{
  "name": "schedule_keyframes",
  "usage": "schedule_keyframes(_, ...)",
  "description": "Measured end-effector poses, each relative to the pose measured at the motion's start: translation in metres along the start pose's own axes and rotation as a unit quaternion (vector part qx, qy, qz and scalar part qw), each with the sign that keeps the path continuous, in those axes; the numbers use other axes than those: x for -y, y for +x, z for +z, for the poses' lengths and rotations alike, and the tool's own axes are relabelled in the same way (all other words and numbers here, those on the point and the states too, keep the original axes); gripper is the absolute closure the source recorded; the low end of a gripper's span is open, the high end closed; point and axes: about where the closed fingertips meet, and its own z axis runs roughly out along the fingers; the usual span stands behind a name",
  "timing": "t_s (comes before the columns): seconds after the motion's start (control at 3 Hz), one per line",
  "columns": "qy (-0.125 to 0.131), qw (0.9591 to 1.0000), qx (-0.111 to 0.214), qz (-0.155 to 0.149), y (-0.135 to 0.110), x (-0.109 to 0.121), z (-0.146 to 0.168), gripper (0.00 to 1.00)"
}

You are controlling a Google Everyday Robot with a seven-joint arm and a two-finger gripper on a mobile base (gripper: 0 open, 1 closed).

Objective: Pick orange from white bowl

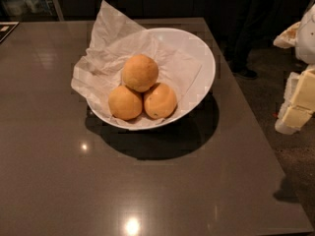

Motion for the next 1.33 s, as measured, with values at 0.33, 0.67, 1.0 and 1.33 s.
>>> schedule_keyframes(0.33,0.002,1.0000,0.002,-0.001,-0.001,0.000,-0.001,0.00)
schedule_keyframes(0.67,0.004,0.9998,0.008,-0.018,-0.026,0.004,-0.011,0.00)
schedule_keyframes(1.0,-0.004,0.9994,0.008,-0.034,-0.053,0.014,-0.016,0.00)
schedule_keyframes(1.33,-0.011,0.9983,0.012,-0.057,-0.076,0.023,-0.018,0.00)
